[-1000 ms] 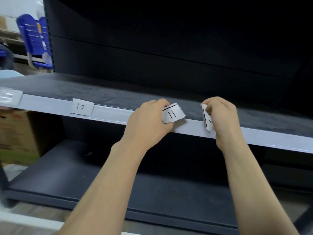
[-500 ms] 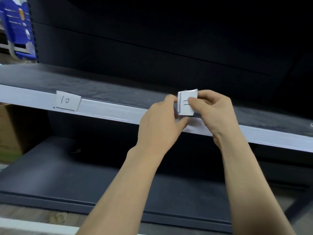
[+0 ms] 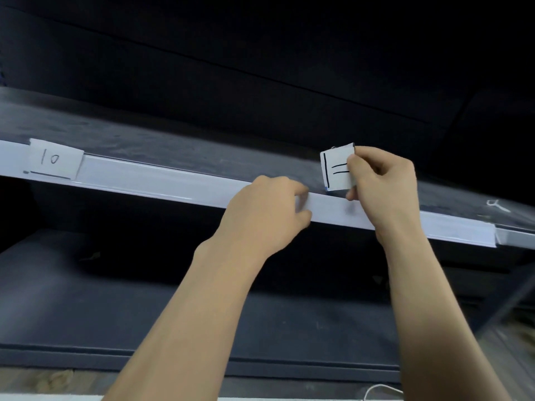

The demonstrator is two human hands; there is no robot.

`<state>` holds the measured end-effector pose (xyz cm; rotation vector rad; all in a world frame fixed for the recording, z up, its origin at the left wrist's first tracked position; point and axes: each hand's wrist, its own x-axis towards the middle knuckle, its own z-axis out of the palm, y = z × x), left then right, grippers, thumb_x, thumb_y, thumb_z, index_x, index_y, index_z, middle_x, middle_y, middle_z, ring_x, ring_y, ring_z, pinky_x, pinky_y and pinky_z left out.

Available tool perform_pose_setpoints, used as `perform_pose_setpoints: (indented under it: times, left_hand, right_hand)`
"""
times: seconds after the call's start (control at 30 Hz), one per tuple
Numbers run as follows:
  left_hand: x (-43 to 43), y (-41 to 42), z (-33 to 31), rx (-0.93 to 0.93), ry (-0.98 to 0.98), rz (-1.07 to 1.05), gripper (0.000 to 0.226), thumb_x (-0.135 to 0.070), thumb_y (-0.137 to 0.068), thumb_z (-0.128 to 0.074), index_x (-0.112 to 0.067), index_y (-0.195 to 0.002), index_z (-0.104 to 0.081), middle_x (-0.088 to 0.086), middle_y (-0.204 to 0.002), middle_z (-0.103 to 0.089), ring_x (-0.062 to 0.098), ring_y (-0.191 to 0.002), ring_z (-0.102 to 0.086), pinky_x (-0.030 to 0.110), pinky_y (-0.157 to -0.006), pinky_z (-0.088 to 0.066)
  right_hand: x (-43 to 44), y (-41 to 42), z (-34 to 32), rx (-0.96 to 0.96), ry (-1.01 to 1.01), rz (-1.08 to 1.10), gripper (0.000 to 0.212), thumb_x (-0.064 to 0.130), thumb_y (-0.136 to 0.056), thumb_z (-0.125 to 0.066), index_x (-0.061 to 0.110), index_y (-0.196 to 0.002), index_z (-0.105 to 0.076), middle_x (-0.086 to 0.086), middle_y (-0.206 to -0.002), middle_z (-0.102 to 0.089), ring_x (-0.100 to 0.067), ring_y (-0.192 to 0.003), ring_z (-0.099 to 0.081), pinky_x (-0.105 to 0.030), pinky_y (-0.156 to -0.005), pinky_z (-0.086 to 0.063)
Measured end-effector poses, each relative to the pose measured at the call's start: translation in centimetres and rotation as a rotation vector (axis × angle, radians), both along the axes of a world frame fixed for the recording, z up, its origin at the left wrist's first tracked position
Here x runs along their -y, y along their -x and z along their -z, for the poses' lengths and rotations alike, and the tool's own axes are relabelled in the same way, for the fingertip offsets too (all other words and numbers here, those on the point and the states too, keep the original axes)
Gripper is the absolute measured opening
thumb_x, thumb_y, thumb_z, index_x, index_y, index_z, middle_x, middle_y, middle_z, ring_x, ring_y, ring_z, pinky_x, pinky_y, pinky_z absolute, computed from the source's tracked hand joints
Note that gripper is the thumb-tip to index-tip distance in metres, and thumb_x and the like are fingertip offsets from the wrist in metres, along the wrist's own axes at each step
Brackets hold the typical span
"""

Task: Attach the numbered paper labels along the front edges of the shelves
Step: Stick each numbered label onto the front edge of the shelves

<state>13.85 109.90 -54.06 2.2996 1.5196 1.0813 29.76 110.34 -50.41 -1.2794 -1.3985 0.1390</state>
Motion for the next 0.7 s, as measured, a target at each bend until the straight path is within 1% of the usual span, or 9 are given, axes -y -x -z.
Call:
perform_pose_setpoints:
  times: [0.07, 0.17, 0.23, 0.37, 0.43, 0.5, 0.53, 0.6, 0.7]
  left_hand:
    - [0.1, -0.1, -0.3, 0.019, 0.013, 0.005, 0.027, -0.041, -0.085, -0.059, -0.039, -0.111, -0.064, 0.0, -0.097, -0.067, 0.023, -0.091, -0.061, 0.038, -0.078, -0.054]
    - [0.2, -0.1, -0.8, 0.035, 0.018, 0.006, 0.027, -0.041, -0.087, -0.057, -0.04, -0.112, -0.066, -0.001, -0.098, -0.068, 0.021, -0.09, -0.062, 0.038, -0.078, -0.054]
    - [0.2, 0.0, -1.0, 0.046, 0.021, 0.019, 0.027, -0.04, -0.087, -0.057, -0.039, -0.112, -0.067, -0.002, -0.095, -0.068, 0.019, -0.087, -0.063, 0.037, -0.078, -0.055]
    - [0.6, 0.4, -1.2, 0.053, 0.027, 0.047, 0.023, -0.039, -0.088, -0.057, -0.038, -0.108, -0.069, -0.003, -0.087, -0.07, 0.017, -0.081, -0.063, 0.035, -0.073, -0.055]
    - [0.7, 0.4, -1.3, 0.058, 0.033, 0.06, 0.021, -0.038, -0.088, -0.057, -0.038, -0.104, -0.071, -0.002, -0.082, -0.069, 0.018, -0.077, -0.062, 0.036, -0.07, -0.055]
    - [0.6, 0.4, -1.3, 0.06, 0.037, 0.067, 0.022, -0.037, -0.087, -0.057, -0.037, -0.103, -0.072, -0.002, -0.077, -0.068, 0.016, -0.071, -0.06, 0.032, -0.066, -0.053]
    - [0.6, 0.4, -1.2, 0.063, 0.034, 0.071, 0.021, -0.036, -0.086, -0.057, -0.037, -0.101, -0.072, -0.002, -0.073, -0.066, 0.015, -0.065, -0.057, 0.031, -0.062, -0.051]
    - [0.6, 0.4, -1.2, 0.068, 0.03, 0.079, 0.021, -0.034, -0.086, -0.056, -0.035, -0.098, -0.073, 0.001, -0.066, -0.065, 0.018, -0.057, -0.052, 0.031, -0.057, -0.047]
    - [0.6, 0.4, -1.3, 0.071, 0.038, 0.089, 0.023, -0.03, -0.085, -0.056, -0.036, -0.1, -0.073, 0.002, -0.065, -0.063, 0.02, -0.058, -0.053, 0.03, -0.055, -0.045]
  right_hand:
    - [-0.1, -0.1, 0.2, 0.033, 0.028, -0.036, 0.021, 0.02, -0.088, -0.052, 0.024, -0.086, -0.073, 0.002, -0.079, -0.071, -0.014, -0.052, -0.06, -0.035, -0.06, -0.053]
    - [-0.3, -0.1, 0.5, 0.105, 0.069, -0.099, 0.021, 0.022, -0.09, -0.052, 0.027, -0.084, -0.072, 0.003, -0.073, -0.068, -0.012, -0.056, -0.056, -0.031, -0.059, -0.049]
    - [-0.6, 0.1, 0.6, 0.166, 0.067, -0.101, 0.021, 0.025, -0.089, -0.052, 0.029, -0.083, -0.071, 0.002, -0.072, -0.065, -0.013, -0.06, -0.053, -0.038, -0.062, -0.048]
    - [-0.5, 0.5, 0.3, 0.15, 0.021, -0.13, 0.021, 0.024, -0.09, -0.052, 0.03, -0.087, -0.072, 0.004, -0.075, -0.067, -0.011, -0.064, -0.054, -0.044, -0.067, -0.052]
    - [-0.5, 0.7, 0.2, 0.24, 0.091, -0.137, 0.021, 0.027, -0.089, -0.052, 0.035, -0.087, -0.071, 0.014, -0.079, -0.068, -0.009, -0.074, -0.06, -0.043, -0.075, -0.053]
    - [-0.5, 1.0, 0.2, 0.418, 0.195, -0.094, 0.022, 0.031, -0.088, -0.051, 0.042, -0.086, -0.07, 0.017, -0.085, -0.068, -0.009, -0.086, -0.061, -0.04, -0.08, -0.053]
    - [-0.4, 1.1, 0.2, 0.504, 0.234, -0.063, 0.022, 0.032, -0.089, -0.051, 0.043, -0.084, -0.069, 0.016, -0.085, -0.066, -0.01, -0.088, -0.06, -0.038, -0.079, -0.052]
    - [-0.1, 1.4, -0.1, 0.609, 0.27, -0.024, 0.022, 0.036, -0.091, -0.05, 0.045, -0.084, -0.068, 0.014, -0.081, -0.063, -0.01, -0.088, -0.058, -0.034, -0.076, -0.05]
    - [0.3, 1.7, -0.6, 0.664, 0.286, -0.007, 0.023, 0.039, -0.093, -0.049, 0.049, -0.085, -0.069, 0.015, -0.082, -0.063, -0.01, -0.086, -0.057, -0.032, -0.073, -0.048]
